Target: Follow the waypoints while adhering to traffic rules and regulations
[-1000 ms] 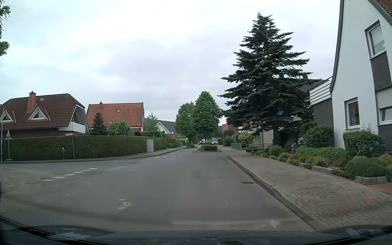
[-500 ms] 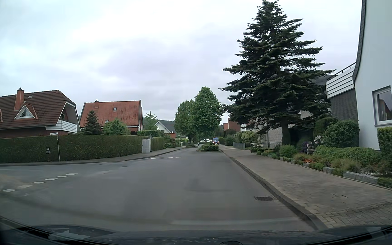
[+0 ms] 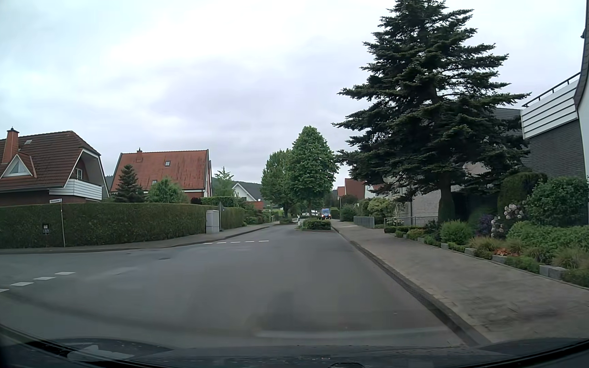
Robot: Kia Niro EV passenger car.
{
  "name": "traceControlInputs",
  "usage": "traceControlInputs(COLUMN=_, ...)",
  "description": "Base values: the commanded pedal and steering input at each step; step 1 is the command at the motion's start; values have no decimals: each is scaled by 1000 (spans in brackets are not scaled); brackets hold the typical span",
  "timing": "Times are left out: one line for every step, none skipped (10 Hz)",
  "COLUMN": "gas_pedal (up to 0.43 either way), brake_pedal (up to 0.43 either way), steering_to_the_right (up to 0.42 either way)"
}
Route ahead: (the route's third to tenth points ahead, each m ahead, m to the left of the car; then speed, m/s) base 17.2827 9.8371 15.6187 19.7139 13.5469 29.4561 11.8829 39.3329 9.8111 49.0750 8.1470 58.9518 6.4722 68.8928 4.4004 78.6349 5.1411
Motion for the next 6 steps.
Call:
traceControlInputs(gas_pedal=0, brake_pedal=0, steering_to_the_right=-6)
traceControlInputs(gas_pedal=0, brake_pedal=0, steering_to_the_right=-6)
traceControlInputs(gas_pedal=0, brake_pedal=0, steering_to_the_right=-8)
traceControlInputs(gas_pedal=0, brake_pedal=0, steering_to_the_right=-15)
traceControlInputs(gas_pedal=8, brake_pedal=0, steering_to_the_right=-25)
traceControlInputs(gas_pedal=8, brake_pedal=0, steering_to_the_right=-40)
